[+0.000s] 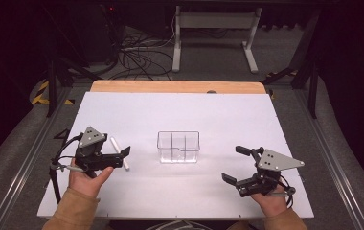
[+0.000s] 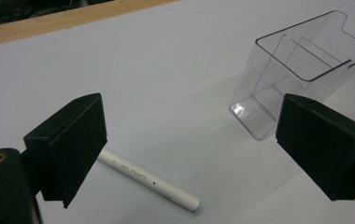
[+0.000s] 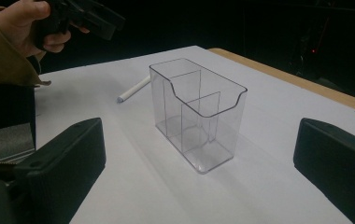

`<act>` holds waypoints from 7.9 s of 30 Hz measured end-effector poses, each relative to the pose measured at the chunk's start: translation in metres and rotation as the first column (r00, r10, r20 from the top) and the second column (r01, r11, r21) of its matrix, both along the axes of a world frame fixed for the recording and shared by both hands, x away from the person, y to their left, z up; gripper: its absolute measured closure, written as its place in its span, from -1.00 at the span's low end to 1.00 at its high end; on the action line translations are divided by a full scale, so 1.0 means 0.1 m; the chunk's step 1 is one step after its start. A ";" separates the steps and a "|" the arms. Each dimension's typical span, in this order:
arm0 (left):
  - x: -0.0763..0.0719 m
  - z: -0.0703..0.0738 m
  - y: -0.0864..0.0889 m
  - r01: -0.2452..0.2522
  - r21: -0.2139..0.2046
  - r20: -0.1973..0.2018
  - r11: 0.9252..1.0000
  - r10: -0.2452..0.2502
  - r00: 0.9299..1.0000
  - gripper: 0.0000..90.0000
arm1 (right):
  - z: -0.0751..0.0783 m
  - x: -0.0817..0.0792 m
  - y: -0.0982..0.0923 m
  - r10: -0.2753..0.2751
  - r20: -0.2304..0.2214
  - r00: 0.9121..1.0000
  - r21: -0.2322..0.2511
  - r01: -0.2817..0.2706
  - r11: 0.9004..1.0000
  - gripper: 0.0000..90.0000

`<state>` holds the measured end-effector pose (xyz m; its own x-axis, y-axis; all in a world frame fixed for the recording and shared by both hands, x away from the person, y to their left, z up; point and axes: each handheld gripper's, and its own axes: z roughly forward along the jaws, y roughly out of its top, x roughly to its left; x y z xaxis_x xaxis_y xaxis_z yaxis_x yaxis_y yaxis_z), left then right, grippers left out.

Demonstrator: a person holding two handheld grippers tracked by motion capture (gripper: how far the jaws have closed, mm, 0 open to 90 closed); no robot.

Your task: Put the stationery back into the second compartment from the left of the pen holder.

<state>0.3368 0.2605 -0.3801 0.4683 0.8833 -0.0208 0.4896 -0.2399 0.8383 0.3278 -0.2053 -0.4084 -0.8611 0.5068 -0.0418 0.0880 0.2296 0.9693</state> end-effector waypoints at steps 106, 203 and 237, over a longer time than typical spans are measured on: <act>0.91 -0.60 -0.01 -0.442 0.169 -0.508 0.881 0.463 0.727 0.74 | -0.07 -0.15 0.12 0.133 -0.012 0.991 -0.041 -0.133 0.990 -0.88; 0.39 0.26 -1.00 0.370 -0.297 0.362 0.880 -0.254 0.897 0.74 | -0.14 -0.15 0.09 0.137 -0.014 0.991 -0.040 -0.137 0.990 -0.89; 0.59 -0.03 -1.31 0.398 -0.302 0.370 0.866 -0.278 0.886 0.74 | -0.16 -0.15 0.12 0.159 -0.017 0.987 -0.048 -0.159 0.986 -0.89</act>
